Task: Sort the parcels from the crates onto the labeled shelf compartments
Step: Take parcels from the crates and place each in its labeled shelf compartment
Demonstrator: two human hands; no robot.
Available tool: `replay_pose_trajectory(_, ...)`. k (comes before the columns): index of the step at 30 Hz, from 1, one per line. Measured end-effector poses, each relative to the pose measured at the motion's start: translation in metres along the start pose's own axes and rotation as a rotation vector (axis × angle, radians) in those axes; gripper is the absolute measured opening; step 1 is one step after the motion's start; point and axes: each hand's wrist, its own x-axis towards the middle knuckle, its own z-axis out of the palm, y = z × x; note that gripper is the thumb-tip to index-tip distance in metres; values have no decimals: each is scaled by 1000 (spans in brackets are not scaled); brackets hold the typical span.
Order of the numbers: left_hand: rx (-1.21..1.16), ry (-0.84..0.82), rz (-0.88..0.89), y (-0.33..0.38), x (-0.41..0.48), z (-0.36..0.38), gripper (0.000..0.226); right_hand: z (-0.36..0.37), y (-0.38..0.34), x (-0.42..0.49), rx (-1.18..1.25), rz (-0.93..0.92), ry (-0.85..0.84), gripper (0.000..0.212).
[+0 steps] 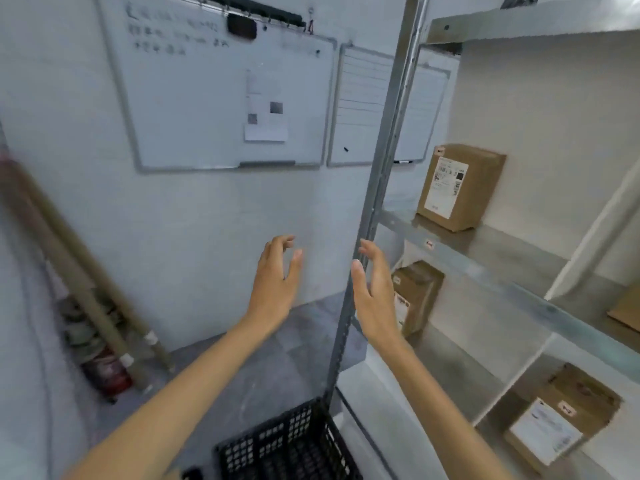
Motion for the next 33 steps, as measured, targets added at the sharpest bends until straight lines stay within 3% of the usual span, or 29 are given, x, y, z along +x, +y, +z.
replay_pose_trajectory(10, 295, 118, -262, -50, -153, -189, 38, 134, -51, -132, 154, -10, -471, 33)
replay_pose_trajectory(14, 324, 160, -374, -64, -204, -245, 30, 173, -62, -175, 159, 46, -637, 38)
replay_pose_trajectory(23, 366, 191, -552, -102, -279, -320, 29, 234, -67, -236, 136, 143, -754, 30)
replay_pose_trajectory(33, 353, 169, -726, -161, -299, -321, 28, 271, -28, -245, 17, 179, -870, 24)
